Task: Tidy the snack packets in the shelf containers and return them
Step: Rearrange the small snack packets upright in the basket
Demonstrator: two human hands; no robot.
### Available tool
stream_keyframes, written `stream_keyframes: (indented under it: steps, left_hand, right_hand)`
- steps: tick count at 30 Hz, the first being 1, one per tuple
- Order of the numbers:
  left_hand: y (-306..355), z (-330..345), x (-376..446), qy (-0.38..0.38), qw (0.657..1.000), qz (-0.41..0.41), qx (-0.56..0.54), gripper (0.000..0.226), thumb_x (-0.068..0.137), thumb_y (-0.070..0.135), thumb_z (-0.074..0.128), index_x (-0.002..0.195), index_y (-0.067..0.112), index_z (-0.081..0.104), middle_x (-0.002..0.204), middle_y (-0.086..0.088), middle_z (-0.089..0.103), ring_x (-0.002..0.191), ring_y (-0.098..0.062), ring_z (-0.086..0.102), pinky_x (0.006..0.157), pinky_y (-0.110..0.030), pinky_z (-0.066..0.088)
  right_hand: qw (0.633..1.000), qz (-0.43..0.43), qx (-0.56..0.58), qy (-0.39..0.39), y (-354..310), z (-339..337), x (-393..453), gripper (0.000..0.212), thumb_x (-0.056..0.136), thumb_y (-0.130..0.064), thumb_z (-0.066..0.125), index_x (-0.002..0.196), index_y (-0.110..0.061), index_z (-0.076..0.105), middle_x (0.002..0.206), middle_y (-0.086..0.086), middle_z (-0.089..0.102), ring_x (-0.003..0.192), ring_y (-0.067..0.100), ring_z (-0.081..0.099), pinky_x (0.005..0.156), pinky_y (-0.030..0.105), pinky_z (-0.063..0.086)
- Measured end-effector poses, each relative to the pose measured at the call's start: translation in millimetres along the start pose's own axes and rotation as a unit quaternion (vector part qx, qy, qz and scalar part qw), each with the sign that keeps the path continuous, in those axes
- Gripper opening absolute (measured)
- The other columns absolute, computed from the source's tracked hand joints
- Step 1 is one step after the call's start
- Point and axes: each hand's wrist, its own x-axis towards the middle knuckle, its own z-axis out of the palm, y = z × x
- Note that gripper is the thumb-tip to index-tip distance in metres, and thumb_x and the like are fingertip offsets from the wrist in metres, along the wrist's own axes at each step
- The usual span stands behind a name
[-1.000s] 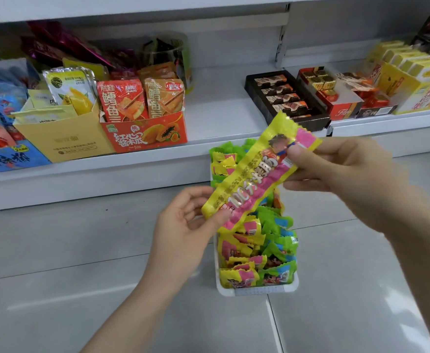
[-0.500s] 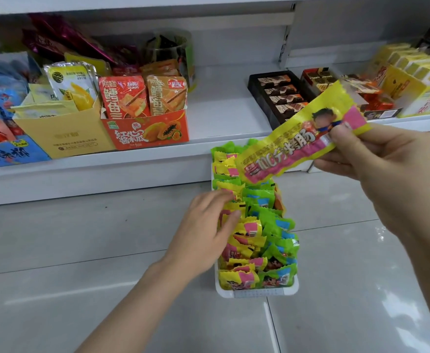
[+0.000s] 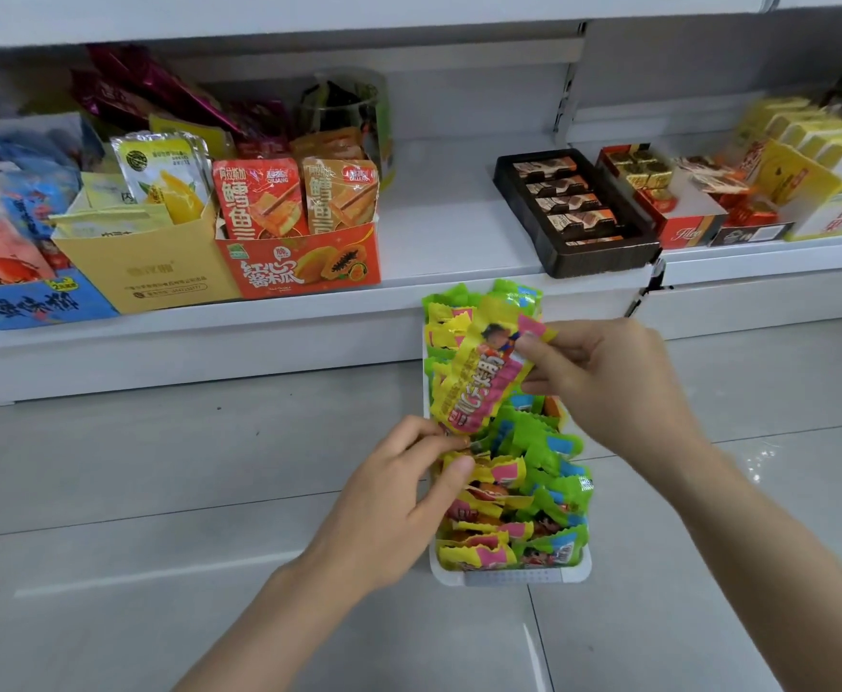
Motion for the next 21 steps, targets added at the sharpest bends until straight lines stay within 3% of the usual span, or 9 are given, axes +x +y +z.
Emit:
stream_keyframes:
  steps: [3,5,7,10,12,17,21]
  left_hand:
    - [2.6,-0.8,2.9,0.000,1.000,-0.005,-0.003,0.060,0.091,0.065,0.031,0.122,0.027,0.065,0.114,0.023,0.047,0.111,0.006,0.051,0.085,-0.003,0.036]
    - [2.3,-0.5,2.7,0.000,1.000,-0.009,-0.009,0.058,0.091,0.064,0.032,0.122,0.027,0.065,0.114,0.022,0.047,0.111,0.006,0.051,0.085,-0.003,0.036]
    - [1.4,-0.8,1.9,-0.002,1.000,-0.013,-0.012,0.059,0.092,0.064,0.032,0.123,0.027,0.065,0.114,0.023,0.046,0.112,0.005,0.051,0.086,-0.004,0.036]
    - [0.0,-1.0,2.2,-0.002,1.000,-0.012,-0.019,0.059,0.091,0.064,0.032,0.123,0.026,0.066,0.113,0.023,0.047,0.112,0.005,0.051,0.087,-0.003,0.036]
    - [-1.2,-1.1,3.5,0.003,0.999,-0.013,-0.030,0.058,0.091,0.063,0.034,0.121,0.026,0.067,0.113,0.023,0.049,0.112,0.005,0.051,0.087,-0.003,0.036]
    - [-4.8,2.1,5.0,0.032,0.996,-0.024,-0.081,0.047,0.092,0.054,0.042,0.113,0.023,0.071,0.114,0.022,0.051,0.113,0.002,0.053,0.089,-0.009,0.041]
    - [-5.0,4.1,4.7,0.030,0.996,-0.028,-0.078,0.043,0.091,0.056,0.042,0.109,0.029,0.069,0.132,0.023,0.036,0.118,0.002,0.048,0.086,-0.006,0.042]
  right_hand:
    - [0.984,-0.087,-0.155,-0.015,8.7,22.5,2.2,0.028,0.093,-0.026,0.069,0.066,-0.025,0.073,0.053,0.003,0.063,0.057,0.026,0.055,0.060,0.035,0.044]
    - [0.971,-0.084,-0.214,-0.070,10.8,35.3,0.5,0.016,0.093,-0.029,0.068,0.087,-0.021,0.081,0.076,0.008,0.074,0.078,0.029,0.062,0.072,0.039,0.047]
    - [0.959,-0.084,-0.262,-0.075,11.3,39.8,1.7,0.021,0.089,-0.034,0.072,0.102,-0.020,0.079,0.094,0.007,0.076,0.099,0.030,0.059,0.085,0.040,0.047]
    - [0.971,-0.081,-0.220,-0.049,5.6,34.3,8.6,0.029,0.083,-0.038,0.077,0.110,-0.028,0.077,0.100,-0.002,0.076,0.100,0.022,0.062,0.088,0.036,0.049]
    - [0.971,-0.091,-0.214,-0.057,3.7,33.4,12.1,0.018,0.084,-0.036,0.077,0.100,-0.029,0.079,0.096,-0.004,0.077,0.098,0.019,0.064,0.087,0.035,0.050]
    - [0.940,-0.098,-0.311,-0.104,6.6,42.3,10.3,0.014,0.086,-0.037,0.074,0.099,-0.033,0.079,0.093,-0.001,0.074,0.103,0.020,0.054,0.089,0.032,0.037]
    - [0.930,-0.079,-0.332,-0.138,10.8,42.1,12.0,0.017,0.091,-0.043,0.067,0.105,-0.038,0.076,0.101,-0.010,0.074,0.109,0.017,0.049,0.095,0.034,0.033]
